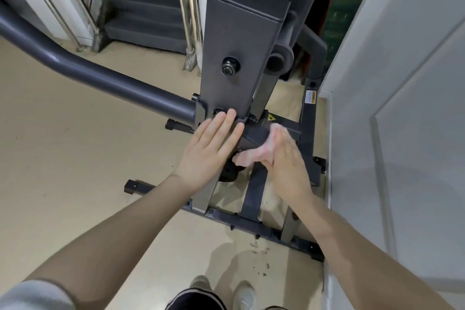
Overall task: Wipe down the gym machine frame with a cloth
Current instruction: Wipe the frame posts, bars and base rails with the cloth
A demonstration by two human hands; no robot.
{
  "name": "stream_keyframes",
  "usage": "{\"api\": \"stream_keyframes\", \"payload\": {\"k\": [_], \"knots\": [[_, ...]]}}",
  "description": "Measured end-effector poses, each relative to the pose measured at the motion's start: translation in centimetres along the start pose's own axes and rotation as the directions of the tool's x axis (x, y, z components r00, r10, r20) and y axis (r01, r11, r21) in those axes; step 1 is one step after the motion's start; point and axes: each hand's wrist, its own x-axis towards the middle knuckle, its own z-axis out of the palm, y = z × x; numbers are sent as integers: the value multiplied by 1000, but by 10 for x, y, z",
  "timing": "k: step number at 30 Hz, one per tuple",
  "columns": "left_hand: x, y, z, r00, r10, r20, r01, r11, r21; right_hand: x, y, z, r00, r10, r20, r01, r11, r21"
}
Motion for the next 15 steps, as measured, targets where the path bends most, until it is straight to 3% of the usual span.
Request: {"api": "stream_keyframes", "payload": {"k": [2, 8, 11, 15], "knots": [[0, 1, 1, 1000, -4, -6, 4, 1000, 6, 2, -8, 4, 998, 51, -37, -53, 998, -36], [1, -1, 1, 1000, 7, 25, -5, 995, -101, 11, -46, 3, 998, 19, 51, -18, 1000, -22], [-1, -8, 0, 996, 53, 67, -45, 992, -120, -10, -20, -13, 974, 44, 223, -79, 985, 151], [3, -10, -4, 995, 68, 78, -56, 987, -149, 2, -9, -19, 975, 158, 158, -195, 946, 260]]}}
